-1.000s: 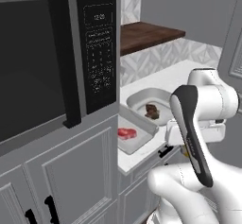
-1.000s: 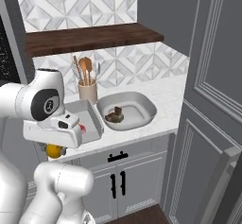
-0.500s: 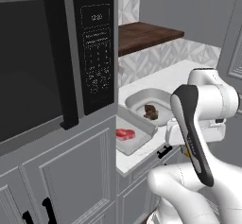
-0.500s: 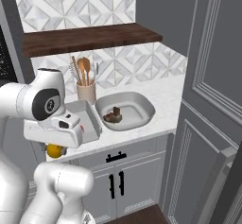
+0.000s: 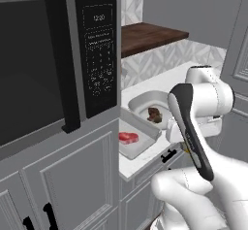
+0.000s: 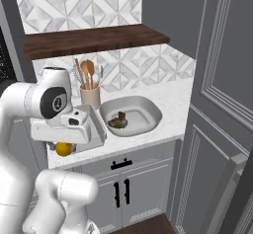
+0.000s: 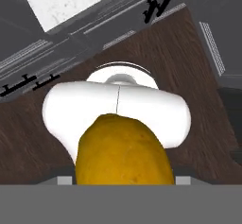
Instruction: Place one lemon and one steak in each tupperware on the nearby counter, to pack two identical lunches.
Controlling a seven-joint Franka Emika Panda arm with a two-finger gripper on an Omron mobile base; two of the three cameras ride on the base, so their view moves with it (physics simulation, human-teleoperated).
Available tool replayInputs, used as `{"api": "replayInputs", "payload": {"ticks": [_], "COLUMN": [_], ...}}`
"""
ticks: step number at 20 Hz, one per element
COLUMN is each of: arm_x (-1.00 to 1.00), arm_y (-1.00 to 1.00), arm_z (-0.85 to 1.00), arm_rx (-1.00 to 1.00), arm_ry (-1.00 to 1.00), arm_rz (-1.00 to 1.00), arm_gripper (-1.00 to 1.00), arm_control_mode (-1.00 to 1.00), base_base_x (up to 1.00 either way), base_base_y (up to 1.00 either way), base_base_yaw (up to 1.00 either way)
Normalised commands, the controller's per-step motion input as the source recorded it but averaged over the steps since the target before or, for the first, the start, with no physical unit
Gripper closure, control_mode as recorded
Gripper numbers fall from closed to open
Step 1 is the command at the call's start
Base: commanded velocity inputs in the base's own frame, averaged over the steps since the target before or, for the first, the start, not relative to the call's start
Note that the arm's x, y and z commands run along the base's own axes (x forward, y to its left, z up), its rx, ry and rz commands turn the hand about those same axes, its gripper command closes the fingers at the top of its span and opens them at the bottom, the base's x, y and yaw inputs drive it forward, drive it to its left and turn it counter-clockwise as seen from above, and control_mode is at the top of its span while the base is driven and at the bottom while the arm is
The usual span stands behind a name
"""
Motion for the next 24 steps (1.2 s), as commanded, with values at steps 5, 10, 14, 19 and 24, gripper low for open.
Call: {"api": "replayInputs", "payload": {"ticks": [5, 10, 14, 19, 24], "arm_x": [1.0, 0.78, 0.79, 1.0, 0.81], "arm_y": [-0.13, -0.47, -0.13, 0.11, 0.02], "arm_z": [-0.01, -0.02, -0.02, -0.15, -0.31], "arm_rx": [0.05, 0.08, 0.05, 0.08, 0.16], "arm_ry": [-0.04, 0.0, -0.02, -0.13, -0.17], "arm_rz": [0.37, 0.28, 0.25, 0.35, 0.24], "arm_gripper": [1.0, 1.0, 1.0, 1.0, 1.0], "arm_control_mode": [-1.0, -1.0, -1.0, -1.0, -1.0], "base_base_x": [0.0, 0.0, 0.0, 0.0, 0.0], "base_base_y": [0.0, 0.0, 0.0, 0.0, 0.0], "base_base_yaw": [0.0, 0.0, 0.0, 0.0, 0.0]}}
